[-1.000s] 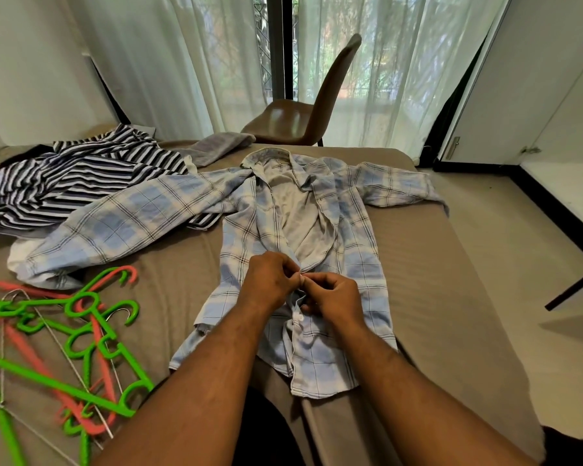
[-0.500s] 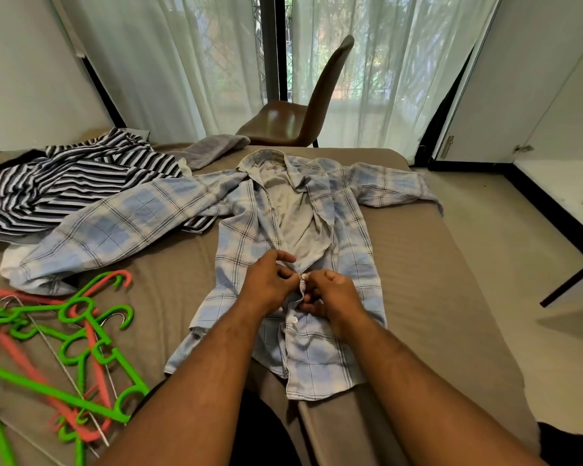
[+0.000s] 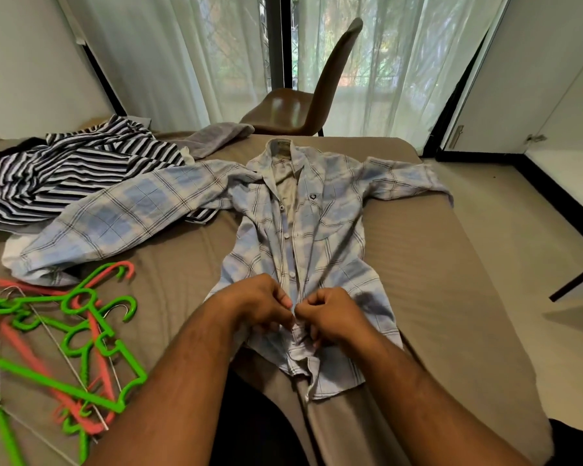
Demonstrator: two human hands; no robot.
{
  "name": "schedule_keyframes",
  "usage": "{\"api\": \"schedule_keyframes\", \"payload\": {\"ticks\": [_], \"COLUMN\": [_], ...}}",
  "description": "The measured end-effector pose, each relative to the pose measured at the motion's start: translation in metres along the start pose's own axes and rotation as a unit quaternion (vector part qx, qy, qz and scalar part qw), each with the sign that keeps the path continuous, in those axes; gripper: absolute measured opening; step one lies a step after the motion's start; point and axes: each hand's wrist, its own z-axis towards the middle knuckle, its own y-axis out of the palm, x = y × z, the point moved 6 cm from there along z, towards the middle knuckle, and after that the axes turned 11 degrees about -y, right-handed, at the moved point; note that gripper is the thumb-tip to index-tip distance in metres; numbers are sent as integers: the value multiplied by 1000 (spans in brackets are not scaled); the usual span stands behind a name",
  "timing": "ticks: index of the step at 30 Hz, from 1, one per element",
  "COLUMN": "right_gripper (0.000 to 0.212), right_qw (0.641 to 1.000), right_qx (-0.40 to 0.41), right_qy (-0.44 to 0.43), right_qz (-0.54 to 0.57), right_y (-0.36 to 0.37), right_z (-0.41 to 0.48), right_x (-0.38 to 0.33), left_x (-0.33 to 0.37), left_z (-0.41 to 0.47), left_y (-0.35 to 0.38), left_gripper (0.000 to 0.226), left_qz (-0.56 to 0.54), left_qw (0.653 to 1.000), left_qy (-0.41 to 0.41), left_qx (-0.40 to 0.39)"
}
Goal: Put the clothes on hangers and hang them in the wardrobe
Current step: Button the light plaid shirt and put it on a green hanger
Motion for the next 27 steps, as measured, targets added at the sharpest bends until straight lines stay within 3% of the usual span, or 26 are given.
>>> {"api": "schedule_keyframes", "payload": {"ticks": [4, 6, 9, 11, 13, 17, 24, 27], "right_gripper": [34, 41, 28, 20, 16, 36, 10, 8], "right_qw": [1000, 992, 960, 956, 955, 948, 961, 968], "right_qx": [9, 65, 178, 175, 133, 75, 130, 137], "right_qy": [13, -27, -109, -152, -172, -132, -136, -134], "right_qz": [-11, -102, -186, -182, -200, -279, -201, -159], "right_y": [-6, -17, -29, -24, -14, -2, -18, -21], "right_z": [4, 10, 14, 22, 35, 52, 47, 47], "right_x": [-3, -11, -32, -41, -42, -29, -21, -18], "left_x": [5, 8, 13, 28, 41, 27, 17, 17], "left_z": [-6, -6, 0, -2, 7, 19, 22, 23], "left_y": [-5, -13, -40, -43, -30, -22, -24, -23], "left_gripper": [8, 5, 11, 8, 13, 21, 16, 21], "left_qz": [-58, -104, -76, -61, -40, 30, 51, 70], "left_qw": [998, 994, 967, 937, 937, 946, 931, 929], "left_qy": [7, 15, 48, 94, 128, 51, 20, 13], "left_qx": [1, 33, 240, 332, 323, 320, 361, 364]}}
